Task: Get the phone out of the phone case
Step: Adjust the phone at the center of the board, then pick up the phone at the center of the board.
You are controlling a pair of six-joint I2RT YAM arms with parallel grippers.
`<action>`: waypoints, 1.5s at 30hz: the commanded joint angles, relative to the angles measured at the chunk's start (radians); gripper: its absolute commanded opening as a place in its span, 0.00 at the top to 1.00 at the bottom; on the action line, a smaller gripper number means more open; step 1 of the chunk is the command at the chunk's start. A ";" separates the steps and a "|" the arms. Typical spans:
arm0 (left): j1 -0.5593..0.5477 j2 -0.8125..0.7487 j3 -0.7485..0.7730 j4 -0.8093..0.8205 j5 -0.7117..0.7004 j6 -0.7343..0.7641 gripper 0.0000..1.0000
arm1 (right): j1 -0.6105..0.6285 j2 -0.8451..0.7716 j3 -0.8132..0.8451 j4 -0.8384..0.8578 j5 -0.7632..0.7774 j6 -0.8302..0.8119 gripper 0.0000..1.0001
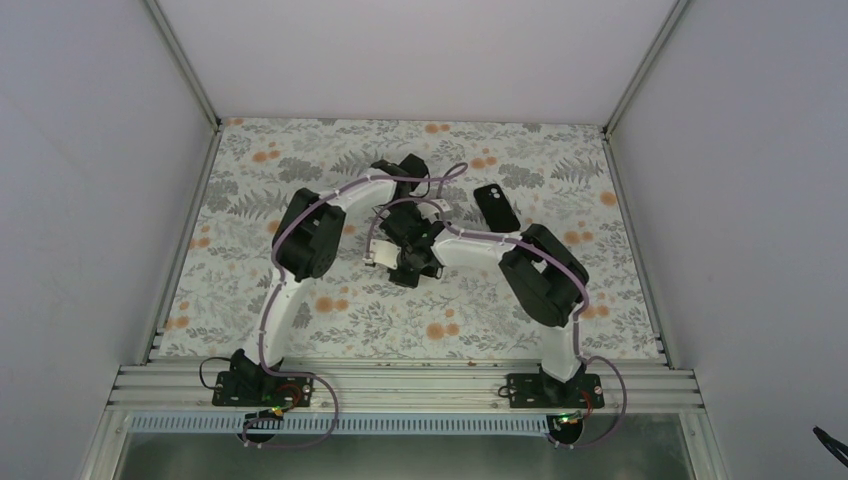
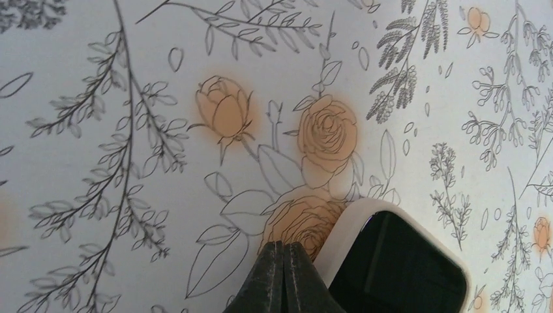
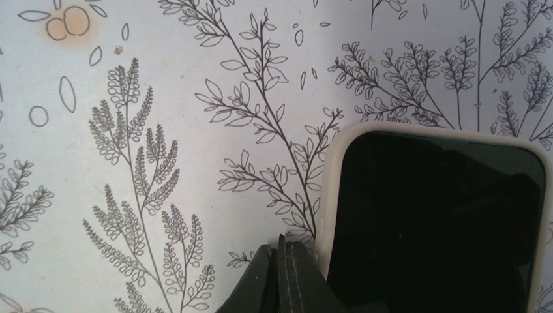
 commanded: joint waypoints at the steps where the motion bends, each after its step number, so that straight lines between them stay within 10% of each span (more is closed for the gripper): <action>1: 0.043 -0.017 -0.007 -0.018 -0.073 0.005 0.98 | -0.002 -0.083 -0.016 -0.047 -0.054 -0.016 0.96; 3: 0.076 -0.037 0.035 -0.045 -0.068 0.016 0.93 | -0.002 -0.144 -0.026 -0.081 -0.081 -0.023 0.92; 7: 0.154 -0.085 0.133 -0.149 -0.053 0.048 0.09 | -0.010 -0.282 -0.080 -0.126 -0.093 -0.046 0.34; 8: 0.185 -0.105 0.147 -0.160 -0.056 0.049 0.01 | -0.013 -0.310 -0.092 -0.146 -0.084 -0.055 0.17; 10: 0.229 -0.158 0.163 -0.172 -0.062 0.053 0.00 | -0.026 -0.346 -0.107 -0.182 -0.045 -0.084 0.01; 26: 0.432 -0.797 -0.571 0.285 -0.299 -0.021 0.00 | -0.233 -0.108 0.019 -0.192 -0.166 -0.104 0.00; 45: 0.597 -0.861 -0.778 0.318 -0.158 0.024 0.00 | -0.296 0.019 0.122 -0.308 -0.357 -0.120 0.00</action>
